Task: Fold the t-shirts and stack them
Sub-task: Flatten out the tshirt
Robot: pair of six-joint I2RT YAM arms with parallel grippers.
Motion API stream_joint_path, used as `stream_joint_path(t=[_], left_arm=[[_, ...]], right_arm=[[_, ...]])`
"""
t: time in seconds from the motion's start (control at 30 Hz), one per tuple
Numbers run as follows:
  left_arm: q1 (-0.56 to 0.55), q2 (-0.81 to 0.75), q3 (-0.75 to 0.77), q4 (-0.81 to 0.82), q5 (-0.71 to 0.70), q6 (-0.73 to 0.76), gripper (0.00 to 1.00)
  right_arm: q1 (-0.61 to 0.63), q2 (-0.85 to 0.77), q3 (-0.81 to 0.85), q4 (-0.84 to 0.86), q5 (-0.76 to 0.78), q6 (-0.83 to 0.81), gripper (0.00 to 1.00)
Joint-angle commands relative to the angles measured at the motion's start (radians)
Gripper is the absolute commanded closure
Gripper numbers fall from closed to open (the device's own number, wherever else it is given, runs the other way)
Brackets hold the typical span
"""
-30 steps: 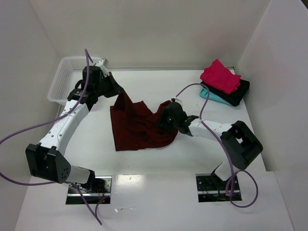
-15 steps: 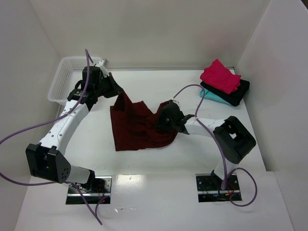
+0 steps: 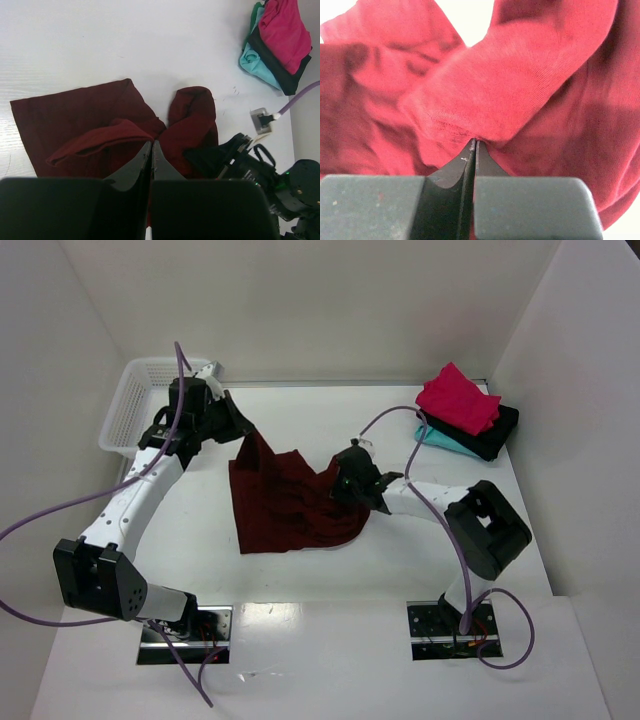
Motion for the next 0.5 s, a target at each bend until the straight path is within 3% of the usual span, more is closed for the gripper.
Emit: stream_joint_path(t=[0.0, 0.27, 0.47], left_arm=[[0.02, -0.028, 0.024, 0.018, 0.017, 0.024, 1.0], [0.038, -0.071, 0.137, -0.047, -0.023, 0.043, 1.0], [0.038, -0.11, 0.349, -0.133, -0.093, 0.074, 1.0]], right_arm=[[-0.001, -0.063, 0.134, -0.005, 0.105, -0.076, 1.0], [-0.06, -0.157, 0.319, -0.095, 0.175, -0.183, 1.0], [-0.091, -0.283, 0.446, -0.134, 0.208, -0.247, 1.0]])
